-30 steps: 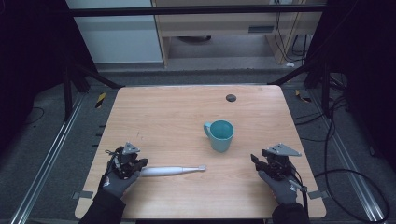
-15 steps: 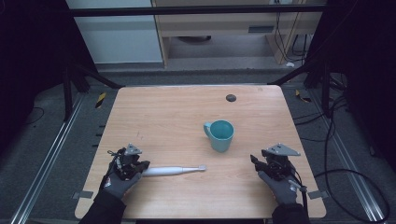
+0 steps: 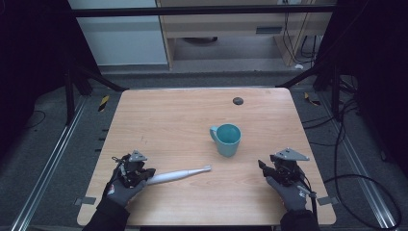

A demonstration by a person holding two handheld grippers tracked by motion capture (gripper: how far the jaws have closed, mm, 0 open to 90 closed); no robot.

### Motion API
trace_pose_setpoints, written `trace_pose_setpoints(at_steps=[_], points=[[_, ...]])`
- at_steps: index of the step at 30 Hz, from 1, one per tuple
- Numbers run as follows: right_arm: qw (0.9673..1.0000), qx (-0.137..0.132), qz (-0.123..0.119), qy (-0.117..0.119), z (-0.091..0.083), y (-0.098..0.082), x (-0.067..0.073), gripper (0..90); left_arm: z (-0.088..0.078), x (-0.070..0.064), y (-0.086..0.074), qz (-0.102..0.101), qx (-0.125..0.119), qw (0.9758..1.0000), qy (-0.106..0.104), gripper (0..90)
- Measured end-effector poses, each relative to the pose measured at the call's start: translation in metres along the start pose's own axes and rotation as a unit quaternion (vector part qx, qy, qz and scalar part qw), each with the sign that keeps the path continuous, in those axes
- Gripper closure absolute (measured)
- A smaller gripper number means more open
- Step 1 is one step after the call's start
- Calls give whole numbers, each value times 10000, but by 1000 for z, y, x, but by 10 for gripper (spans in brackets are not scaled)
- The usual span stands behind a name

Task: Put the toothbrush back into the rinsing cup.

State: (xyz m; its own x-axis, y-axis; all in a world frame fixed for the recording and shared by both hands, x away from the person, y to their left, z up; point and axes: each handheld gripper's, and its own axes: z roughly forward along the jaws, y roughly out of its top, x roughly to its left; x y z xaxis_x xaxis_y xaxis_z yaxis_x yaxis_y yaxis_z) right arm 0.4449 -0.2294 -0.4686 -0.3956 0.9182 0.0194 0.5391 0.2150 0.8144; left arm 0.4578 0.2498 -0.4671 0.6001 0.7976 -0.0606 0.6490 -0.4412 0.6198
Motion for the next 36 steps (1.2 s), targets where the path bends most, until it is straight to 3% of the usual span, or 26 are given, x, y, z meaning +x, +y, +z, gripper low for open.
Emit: trace_pose_setpoints(at_steps=[16, 28, 31, 32, 36], points=[[10000, 42, 15, -45, 0, -1, -1, 455, -4, -9, -6, 51, 63, 9999, -130, 894], [10000, 48, 11, -54, 0, -1, -1, 452, -5, -12, -6, 100, 36, 9999, -114, 893], [10000, 47, 8, -53, 0, -1, -1, 452, -7, -11, -6, 81, -56, 9999, -41, 841], [10000, 46, 18, -57, 0, -1, -1, 451, -11, -9, -4, 69, -160, 9998, 83, 807], [10000, 37, -3, -50, 0, -1, -2, 450, -15, -6, -1, -19, -208, 9996, 208, 677]])
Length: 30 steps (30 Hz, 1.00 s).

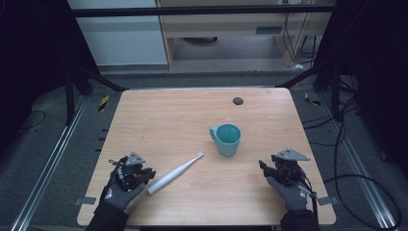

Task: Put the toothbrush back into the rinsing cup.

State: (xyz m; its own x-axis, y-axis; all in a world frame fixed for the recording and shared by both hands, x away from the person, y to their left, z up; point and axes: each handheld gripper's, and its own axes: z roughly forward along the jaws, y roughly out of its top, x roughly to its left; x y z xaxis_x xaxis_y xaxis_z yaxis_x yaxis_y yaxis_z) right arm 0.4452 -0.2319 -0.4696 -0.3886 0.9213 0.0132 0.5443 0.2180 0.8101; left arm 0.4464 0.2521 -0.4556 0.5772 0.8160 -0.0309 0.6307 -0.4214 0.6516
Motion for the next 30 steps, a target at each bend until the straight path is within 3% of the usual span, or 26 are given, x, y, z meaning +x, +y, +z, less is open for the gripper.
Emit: trace_pose_setpoints(at_steps=[3, 4, 7, 13, 18, 24, 30], points=[[10000, 8, 30, -7, 0, 0, 0, 448, -4, 3, 2, 20, -85, 10000, 32, 635], [10000, 5, 13, -12, -1, 0, 0, 446, -6, 4, 5, 21, -113, 9999, -66, 640], [10000, -3, 27, -11, -1, -1, -1, 443, -11, 4, 8, 46, -187, 9998, -54, 622], [10000, 7, 22, -12, -2, -2, -3, 438, -17, 0, 17, 79, -314, 9993, -202, 515], [10000, 14, 23, -15, -1, -1, -3, 433, -22, -3, 24, 278, -303, 9986, -327, 458], [10000, 51, 18, -28, 0, -1, -2, 426, -20, -5, 27, 328, -255, 9984, -394, 342], [9999, 95, -5, -57, 2, -1, -1, 416, -16, -10, 32, 570, -87, 9971, -499, 264]])
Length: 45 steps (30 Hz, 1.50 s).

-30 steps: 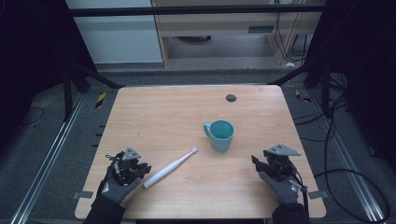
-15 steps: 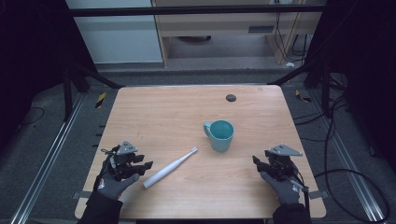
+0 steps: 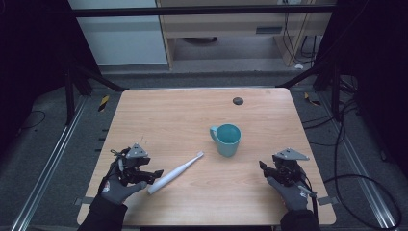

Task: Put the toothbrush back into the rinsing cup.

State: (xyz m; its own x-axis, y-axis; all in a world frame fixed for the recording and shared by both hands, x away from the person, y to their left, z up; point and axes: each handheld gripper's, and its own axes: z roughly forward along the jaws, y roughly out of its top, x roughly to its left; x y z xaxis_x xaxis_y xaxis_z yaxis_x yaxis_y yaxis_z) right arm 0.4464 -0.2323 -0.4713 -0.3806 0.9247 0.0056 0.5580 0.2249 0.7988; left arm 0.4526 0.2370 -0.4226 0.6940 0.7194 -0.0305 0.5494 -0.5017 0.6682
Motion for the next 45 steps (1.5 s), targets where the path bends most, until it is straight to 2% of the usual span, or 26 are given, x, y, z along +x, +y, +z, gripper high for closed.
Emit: trace_pose_setpoints(at_steps=[6, 8, 11, 12, 14, 23, 24, 25, 28, 33, 34, 37, 45], points=[[10000, 9, -46, -32, 0, 0, 0, 411, 5, -5, 3, 169, 150, 9997, -61, 288], [10000, 4, -34, -48, -1, 0, 0, 410, 8, -7, 6, 309, 303, 9990, -127, 286], [10000, 17, -39, -56, 0, 0, 0, 409, 11, -10, 9, 396, 386, 9984, -117, 281], [10000, 28, -63, -65, 0, 0, 0, 409, 14, -11, 13, 492, 513, 9974, -133, 281], [9999, 31, -80, -65, 0, 0, 0, 408, 18, -12, 17, 541, 593, 9967, -147, 286], [9999, 66, -88, -71, 0, 0, 0, 408, 30, -12, 22, 619, 951, 9934, -159, 360], [9999, 78, -82, -65, 1, 0, 0, 408, 33, -12, 21, 616, 1073, 9922, -167, 373], [9999, 78, -82, -65, 1, 0, 0, 408, 33, -12, 21, 616, 1073, 9922, -167, 383], [9999, 102, -101, -55, 2, 0, 1, 409, 40, -11, 19, 626, 1253, 9899, -194, 414], [9998, 138, -130, -60, 2, 0, 1, 410, 44, -12, 18, 647, 1352, 9884, -224, 454], [9998, 138, -137, -64, 2, 0, 1, 410, 47, -13, 18, 685, 1431, 9871, -231, 458], [9998, 155, -143, -65, 3, 0, 1, 411, 52, -14, 19, 696, 1512, 9858, -240, 482], [9997, 185, -152, -65, 4, 0, 1, 413, 58, -14, 21, 696, 1666, 9832, -256, 542]])
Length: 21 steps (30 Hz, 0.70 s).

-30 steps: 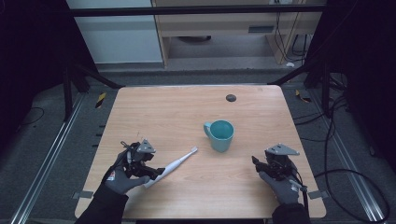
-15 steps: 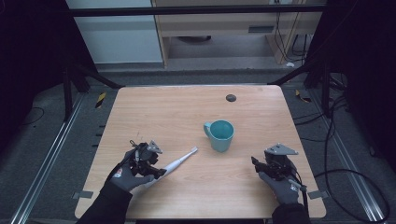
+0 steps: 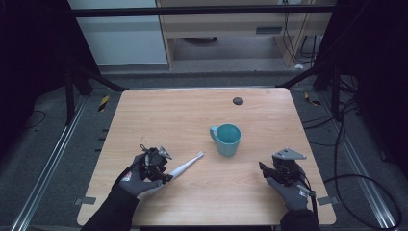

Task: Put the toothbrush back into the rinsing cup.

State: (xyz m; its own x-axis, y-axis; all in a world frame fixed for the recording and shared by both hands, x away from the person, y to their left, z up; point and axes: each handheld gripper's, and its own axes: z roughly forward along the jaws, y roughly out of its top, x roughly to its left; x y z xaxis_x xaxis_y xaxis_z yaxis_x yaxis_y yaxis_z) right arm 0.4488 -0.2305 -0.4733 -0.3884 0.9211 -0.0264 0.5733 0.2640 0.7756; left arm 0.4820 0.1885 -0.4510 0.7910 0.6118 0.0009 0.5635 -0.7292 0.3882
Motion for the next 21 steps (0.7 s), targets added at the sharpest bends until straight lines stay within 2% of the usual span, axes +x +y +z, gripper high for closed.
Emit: trace_pose_setpoints(at_steps=[5, 15, 21], points=[[10000, 11, 0, 16, 0, 0, 1, 413, 5, -1, 1, 23, 183, 9998, 5, 559], [10000, 28, -8, 33, 1, 0, 1, 415, 13, -1, 2, 80, 390, 9992, -66, 611], [10000, 31, -19, 39, 1, 0, 1, 416, 14, -1, 2, 32, 395, 9991, -124, 651]])
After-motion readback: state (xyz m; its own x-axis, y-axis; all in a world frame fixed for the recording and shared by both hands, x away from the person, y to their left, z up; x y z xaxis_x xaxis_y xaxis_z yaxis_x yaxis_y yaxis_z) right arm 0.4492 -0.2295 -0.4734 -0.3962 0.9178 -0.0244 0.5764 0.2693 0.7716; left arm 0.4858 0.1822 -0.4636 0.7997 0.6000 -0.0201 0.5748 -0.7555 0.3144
